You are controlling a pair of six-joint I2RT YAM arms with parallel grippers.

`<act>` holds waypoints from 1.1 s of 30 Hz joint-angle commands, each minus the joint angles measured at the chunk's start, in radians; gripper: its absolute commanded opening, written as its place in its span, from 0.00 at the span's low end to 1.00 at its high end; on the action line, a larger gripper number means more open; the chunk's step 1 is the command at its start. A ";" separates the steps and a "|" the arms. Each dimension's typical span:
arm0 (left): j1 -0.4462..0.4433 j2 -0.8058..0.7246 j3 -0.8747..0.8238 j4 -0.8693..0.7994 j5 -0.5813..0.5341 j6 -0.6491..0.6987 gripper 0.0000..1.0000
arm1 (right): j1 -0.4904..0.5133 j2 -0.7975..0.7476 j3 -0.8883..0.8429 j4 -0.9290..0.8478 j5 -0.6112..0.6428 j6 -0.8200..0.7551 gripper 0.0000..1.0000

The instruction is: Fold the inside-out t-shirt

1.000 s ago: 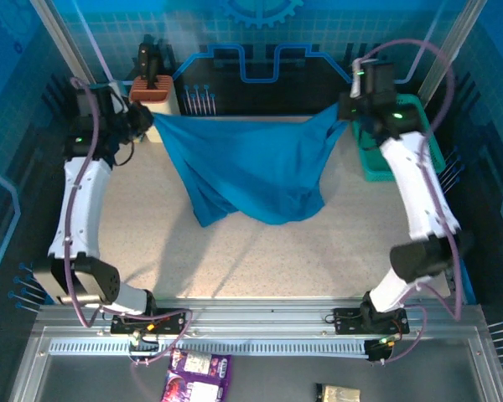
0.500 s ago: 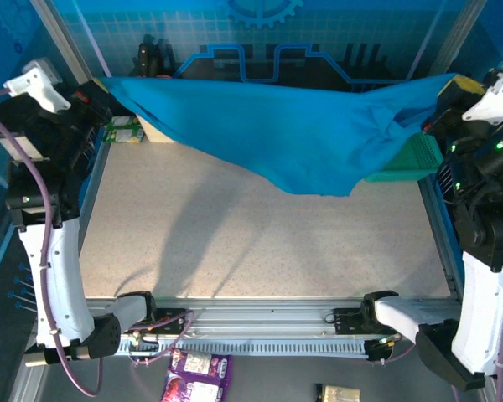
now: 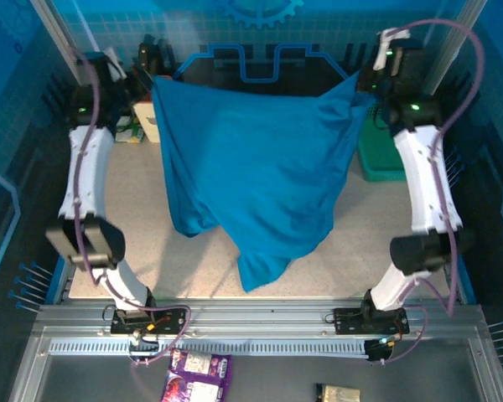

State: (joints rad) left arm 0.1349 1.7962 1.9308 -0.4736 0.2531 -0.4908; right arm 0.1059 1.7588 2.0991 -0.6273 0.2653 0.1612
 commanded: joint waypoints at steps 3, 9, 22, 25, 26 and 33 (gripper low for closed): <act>-0.058 0.233 0.121 -0.081 0.001 0.033 0.00 | -0.018 0.259 0.113 0.000 -0.036 0.029 0.00; -0.120 0.291 0.258 -0.192 -0.081 0.113 0.37 | 0.003 0.473 0.445 -0.290 -0.070 0.041 0.39; -0.272 -0.206 -0.505 -0.226 -0.280 0.143 0.42 | 0.117 -0.070 -0.399 -0.219 -0.226 0.135 0.44; -0.329 -0.310 -0.702 -0.190 -0.314 0.080 0.40 | 0.140 -0.170 -0.588 -0.209 -0.245 0.174 0.44; -0.355 -0.338 -0.758 -0.179 -0.330 0.058 0.40 | 0.146 -0.200 -0.644 -0.203 -0.252 0.186 0.44; -0.470 -0.409 -1.013 -0.104 -0.372 -0.068 0.38 | 0.163 -0.373 -0.991 -0.122 -0.287 0.250 0.44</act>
State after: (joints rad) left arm -0.3111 1.4284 0.9607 -0.6403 -0.0746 -0.4786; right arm 0.2565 1.4551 1.1786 -0.7921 0.0189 0.3626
